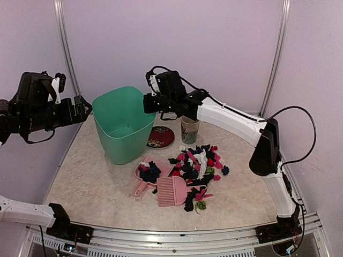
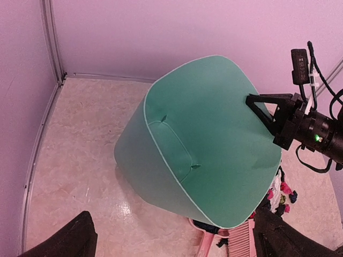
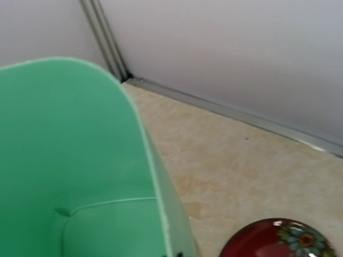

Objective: Sweep away the paper scraps from the table
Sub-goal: Put down the trash bin at the center of the board.

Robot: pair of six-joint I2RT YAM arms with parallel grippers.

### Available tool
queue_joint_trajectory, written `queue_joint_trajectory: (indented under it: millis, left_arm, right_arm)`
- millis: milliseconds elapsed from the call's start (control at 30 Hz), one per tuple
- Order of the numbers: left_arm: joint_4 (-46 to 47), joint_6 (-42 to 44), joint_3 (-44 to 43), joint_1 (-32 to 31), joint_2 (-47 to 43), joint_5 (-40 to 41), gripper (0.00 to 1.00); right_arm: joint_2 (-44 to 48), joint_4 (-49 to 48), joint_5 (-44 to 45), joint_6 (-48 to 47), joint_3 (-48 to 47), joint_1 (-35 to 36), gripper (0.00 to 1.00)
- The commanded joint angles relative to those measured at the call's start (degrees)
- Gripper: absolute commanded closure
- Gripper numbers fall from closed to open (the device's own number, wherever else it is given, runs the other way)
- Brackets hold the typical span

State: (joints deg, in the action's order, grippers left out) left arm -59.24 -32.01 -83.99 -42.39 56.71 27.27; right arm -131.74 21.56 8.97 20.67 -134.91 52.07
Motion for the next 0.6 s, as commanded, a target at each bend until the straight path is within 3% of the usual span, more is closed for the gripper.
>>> queue_joint_trajectory:
  millis: [0,567]
  left_arm:
    - [-2.1,-1.1,1.3,0.4,-0.9,2.1,0.01]
    - [-1.3,-0.2,2.1,0.4,-0.1,2.3,0.01]
  right_arm:
    - [-1.5,-7.8,-1.7,1.5,-5.0,0.9,1.0]
    - [-6.0,-5.5,-0.5,2.0,-6.8,0.8,1.0]
